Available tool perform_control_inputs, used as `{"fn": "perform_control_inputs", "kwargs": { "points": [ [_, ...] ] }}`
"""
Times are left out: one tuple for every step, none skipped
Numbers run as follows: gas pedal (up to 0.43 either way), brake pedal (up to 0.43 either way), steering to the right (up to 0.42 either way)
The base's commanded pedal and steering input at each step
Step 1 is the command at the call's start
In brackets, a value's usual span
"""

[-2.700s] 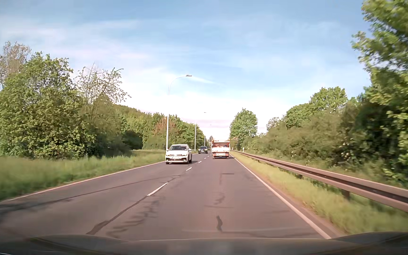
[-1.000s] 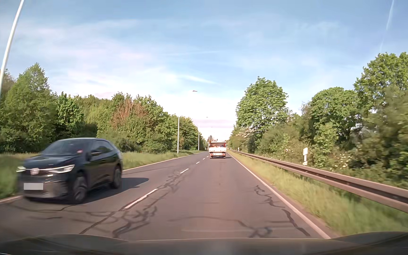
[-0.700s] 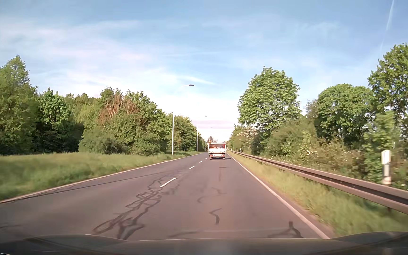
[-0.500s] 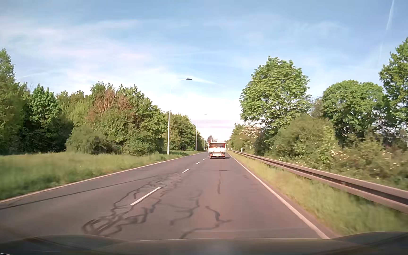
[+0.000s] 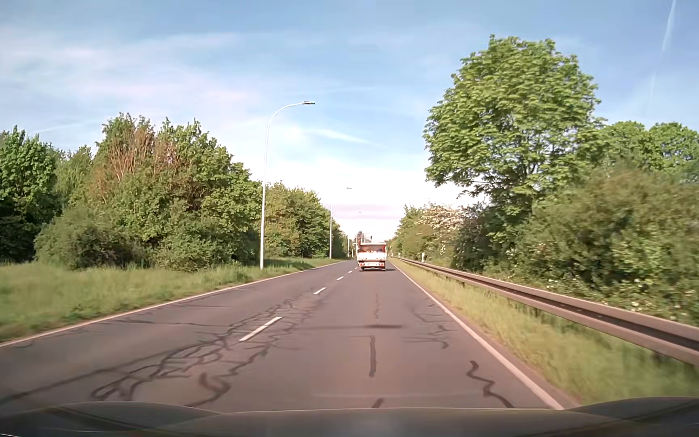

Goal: Follow the waypoints while adhering to traffic rules and regulations

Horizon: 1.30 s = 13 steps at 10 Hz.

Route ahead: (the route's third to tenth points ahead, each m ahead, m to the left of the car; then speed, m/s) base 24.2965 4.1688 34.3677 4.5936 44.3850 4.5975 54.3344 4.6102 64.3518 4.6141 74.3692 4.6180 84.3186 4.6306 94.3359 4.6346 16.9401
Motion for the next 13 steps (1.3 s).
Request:
{"fn": "perform_control_inputs", "kwargs": {
  "points": [
    [0.039,0.0,0.0],
    [0.039,0.0,0.0],
    [0.039,0.0,0.0],
    [0.039,0.0,0.0],
    [0.039,0.0,0.0],
    [0.039,0.0,0.0],
    [0.039,0.0,0.0],
    [0.039,0.0,0.0],
    [0.039,0.0,0.0],
    [0.039,0.0,0.0],
    [0.039,0.0,0.0],
    [0.039,0.0,0.0],
    [0.039,0.0,0.0]
  ]
}}
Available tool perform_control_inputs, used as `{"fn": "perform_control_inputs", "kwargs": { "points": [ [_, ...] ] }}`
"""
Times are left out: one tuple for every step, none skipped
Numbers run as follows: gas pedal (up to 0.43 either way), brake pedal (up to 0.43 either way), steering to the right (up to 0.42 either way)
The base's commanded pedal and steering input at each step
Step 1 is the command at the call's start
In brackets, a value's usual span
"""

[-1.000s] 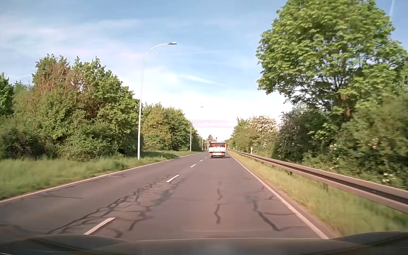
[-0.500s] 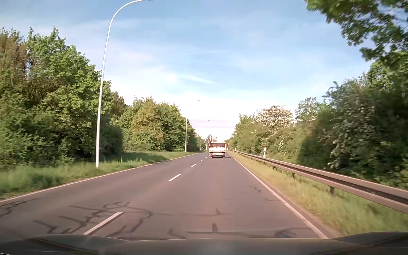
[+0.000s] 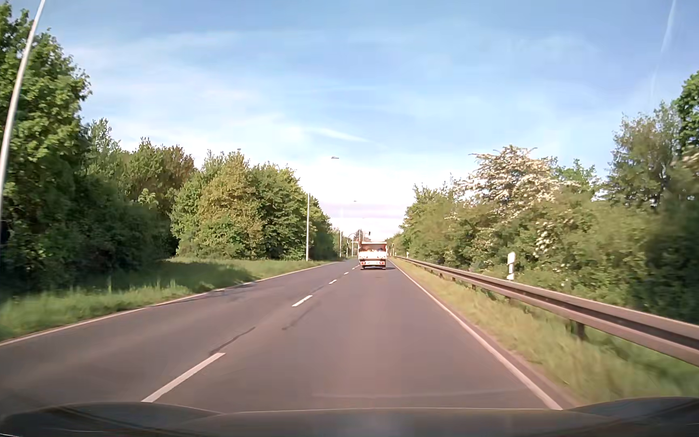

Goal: Follow the waypoints while adhering to traffic rules and regulations

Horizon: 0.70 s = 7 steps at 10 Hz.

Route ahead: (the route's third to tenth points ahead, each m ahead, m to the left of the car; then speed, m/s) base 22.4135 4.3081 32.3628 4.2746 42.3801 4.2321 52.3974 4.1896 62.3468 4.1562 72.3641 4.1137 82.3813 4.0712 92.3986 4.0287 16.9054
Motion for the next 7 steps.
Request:
{"fn": "perform_control_inputs", "kwargs": {
  "points": [
    [0.039,0.0,0.0],
    [0.039,0.0,0.0],
    [0.039,0.0,0.0],
    [0.039,0.0,0.0],
    [0.039,0.0,0.0],
    [0.039,0.0,0.0],
    [0.039,0.0,0.0]
  ]
}}
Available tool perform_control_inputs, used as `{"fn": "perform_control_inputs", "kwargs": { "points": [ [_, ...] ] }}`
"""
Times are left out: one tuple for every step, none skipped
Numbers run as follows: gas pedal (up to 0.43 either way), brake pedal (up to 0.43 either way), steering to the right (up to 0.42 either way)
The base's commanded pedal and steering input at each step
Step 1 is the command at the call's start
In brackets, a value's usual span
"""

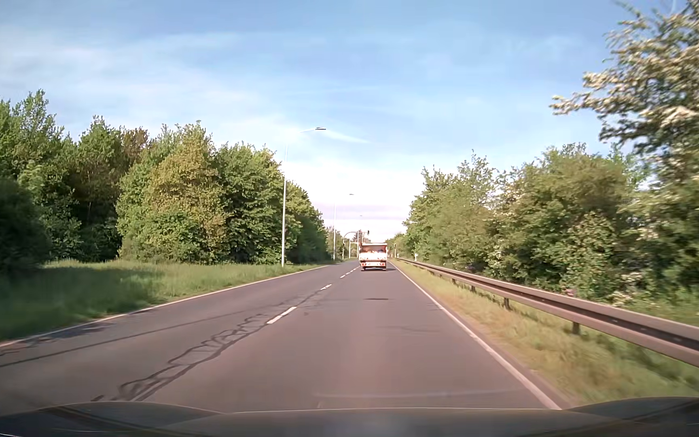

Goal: Follow the waypoints while adhering to traffic rules and regulations

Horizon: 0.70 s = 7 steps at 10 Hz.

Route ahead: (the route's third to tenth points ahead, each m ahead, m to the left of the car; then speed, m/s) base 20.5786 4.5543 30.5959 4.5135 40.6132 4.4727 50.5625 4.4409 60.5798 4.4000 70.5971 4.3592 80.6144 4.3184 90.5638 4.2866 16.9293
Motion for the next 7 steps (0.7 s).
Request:
{"fn": "perform_control_inputs", "kwargs": {
  "points": [
    [0.039,0.0,0.0],
    [0.039,0.0,0.0],
    [0.039,0.0,0.0],
    [0.039,0.0,0.0],
    [0.039,0.0,0.0],
    [0.039,0.0,0.0],
    [0.039,0.0,0.0]
  ]
}}
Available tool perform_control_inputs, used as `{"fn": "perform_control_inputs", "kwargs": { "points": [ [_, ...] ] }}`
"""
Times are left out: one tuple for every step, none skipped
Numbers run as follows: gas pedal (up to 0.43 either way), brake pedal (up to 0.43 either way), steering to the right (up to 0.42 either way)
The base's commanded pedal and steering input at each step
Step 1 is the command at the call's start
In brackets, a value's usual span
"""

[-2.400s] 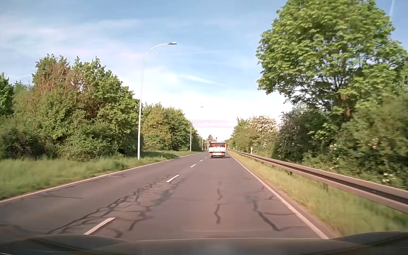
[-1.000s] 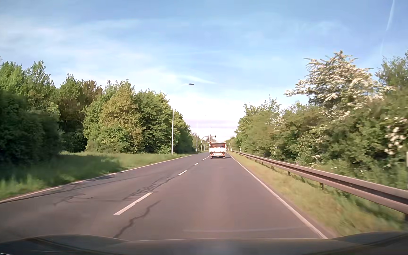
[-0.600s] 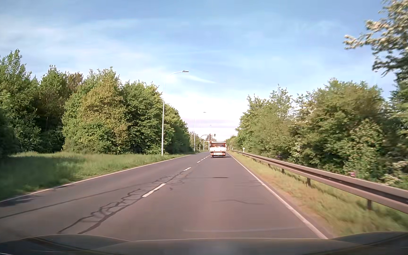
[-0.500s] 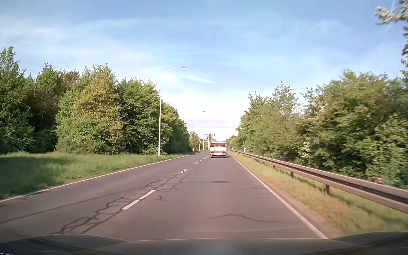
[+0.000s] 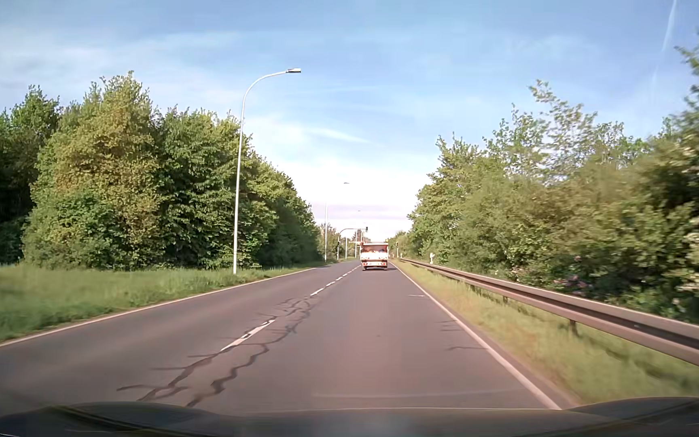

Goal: Follow the waypoints while adhering to traffic rules and regulations

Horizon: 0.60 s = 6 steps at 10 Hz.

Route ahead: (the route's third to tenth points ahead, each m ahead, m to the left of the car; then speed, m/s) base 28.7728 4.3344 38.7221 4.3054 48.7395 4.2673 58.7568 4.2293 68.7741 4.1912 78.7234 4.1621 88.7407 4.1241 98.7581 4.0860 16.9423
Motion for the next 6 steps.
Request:
{"fn": "perform_control_inputs", "kwargs": {
  "points": [
    [0.039,0.0,0.0],
    [0.039,0.0,0.0],
    [0.039,0.0,0.0],
    [0.039,0.0,0.0],
    [0.039,0.0,0.0],
    [0.039,0.0,0.0]
  ]
}}
